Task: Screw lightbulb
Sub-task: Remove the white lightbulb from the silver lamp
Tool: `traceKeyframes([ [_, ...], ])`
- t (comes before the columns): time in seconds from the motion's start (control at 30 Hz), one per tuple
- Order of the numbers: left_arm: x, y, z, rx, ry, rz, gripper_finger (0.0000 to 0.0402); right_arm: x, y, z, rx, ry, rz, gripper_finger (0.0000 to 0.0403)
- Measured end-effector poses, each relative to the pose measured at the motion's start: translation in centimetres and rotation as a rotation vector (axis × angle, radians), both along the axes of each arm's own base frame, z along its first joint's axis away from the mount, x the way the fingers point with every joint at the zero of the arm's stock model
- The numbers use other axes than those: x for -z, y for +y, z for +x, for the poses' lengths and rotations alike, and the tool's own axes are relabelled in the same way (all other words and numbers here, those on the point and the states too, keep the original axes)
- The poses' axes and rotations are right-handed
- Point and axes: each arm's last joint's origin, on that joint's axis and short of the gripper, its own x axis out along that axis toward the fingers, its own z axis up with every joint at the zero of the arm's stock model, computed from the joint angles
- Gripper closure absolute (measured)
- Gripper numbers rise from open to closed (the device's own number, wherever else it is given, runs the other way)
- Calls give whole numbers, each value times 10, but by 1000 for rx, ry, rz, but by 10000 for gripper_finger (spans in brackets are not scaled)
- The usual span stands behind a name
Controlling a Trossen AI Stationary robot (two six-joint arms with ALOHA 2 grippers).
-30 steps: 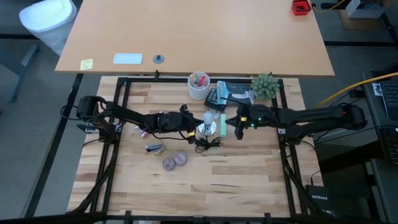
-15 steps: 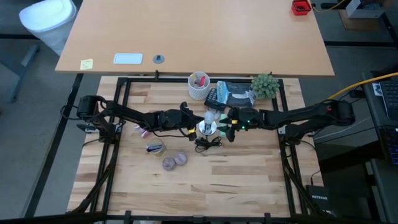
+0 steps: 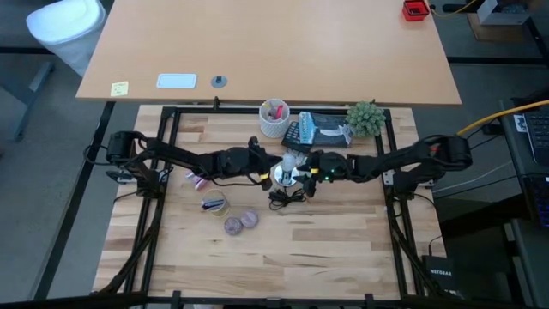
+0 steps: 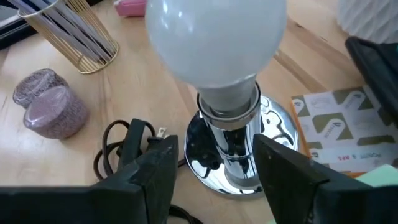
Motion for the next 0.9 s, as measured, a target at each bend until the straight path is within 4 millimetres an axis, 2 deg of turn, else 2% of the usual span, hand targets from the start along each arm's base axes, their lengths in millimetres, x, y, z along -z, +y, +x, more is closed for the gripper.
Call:
traceKeyframes([
  [0.2,-2,10,-1,-61,-15,10,401,3,0,2,1,0,0,196],
  [0.4,1,22,-3,-109,2,-19,401,-6,-1,6,9,-104,-23,197],
  [0.53,4,26,-5,-121,27,-24,401,-7,-3,7,45,-107,-63,197],
  [0.9,5,14,-3,-12,36,-48,401,-7,-5,6,123,-95,-107,197],
])
